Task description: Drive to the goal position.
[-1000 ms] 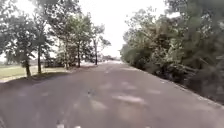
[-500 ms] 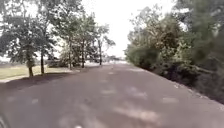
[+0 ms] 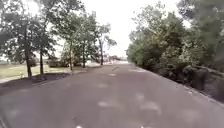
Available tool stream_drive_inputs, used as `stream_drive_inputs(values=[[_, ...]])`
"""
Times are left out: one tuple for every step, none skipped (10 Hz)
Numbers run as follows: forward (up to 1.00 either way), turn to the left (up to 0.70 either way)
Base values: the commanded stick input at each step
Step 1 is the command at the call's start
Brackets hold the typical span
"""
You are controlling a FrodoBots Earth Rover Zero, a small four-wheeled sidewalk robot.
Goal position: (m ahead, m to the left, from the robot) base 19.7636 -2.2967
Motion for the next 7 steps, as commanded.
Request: stream_drive_inputs(values=[[1.00,-0.06],[1.00,-0.06],[1.00,-0.06],[1.00,-0.06],[1.00,-0.06],[1.00,-0.06],[1.00,-0.06]])
